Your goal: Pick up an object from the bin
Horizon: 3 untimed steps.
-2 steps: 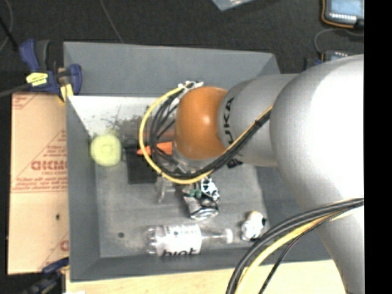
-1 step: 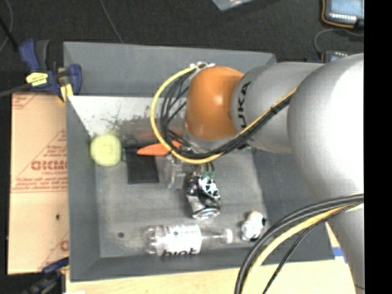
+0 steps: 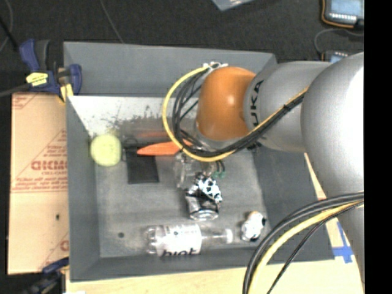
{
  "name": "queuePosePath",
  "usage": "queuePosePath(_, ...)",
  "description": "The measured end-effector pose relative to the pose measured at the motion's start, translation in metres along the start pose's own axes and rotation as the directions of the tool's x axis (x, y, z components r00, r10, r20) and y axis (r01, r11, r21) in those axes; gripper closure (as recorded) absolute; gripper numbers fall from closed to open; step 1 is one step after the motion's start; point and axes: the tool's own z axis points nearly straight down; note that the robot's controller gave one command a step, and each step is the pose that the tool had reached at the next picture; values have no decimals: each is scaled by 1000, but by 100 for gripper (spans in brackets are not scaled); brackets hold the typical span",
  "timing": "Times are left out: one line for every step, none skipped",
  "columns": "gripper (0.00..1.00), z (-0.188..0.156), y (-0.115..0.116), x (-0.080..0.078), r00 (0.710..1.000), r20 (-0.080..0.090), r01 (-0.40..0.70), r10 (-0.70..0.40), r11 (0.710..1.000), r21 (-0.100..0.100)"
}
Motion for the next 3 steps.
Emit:
queuePosePath(100,-7,-11,1,995,-9,101,-101,995,-1)
queuePosePath(100,-45,-42,3,993,-1,115,-115,993,-1)
queuePosePath(100,-52,-62,6,999,-1,33,-33,999,0)
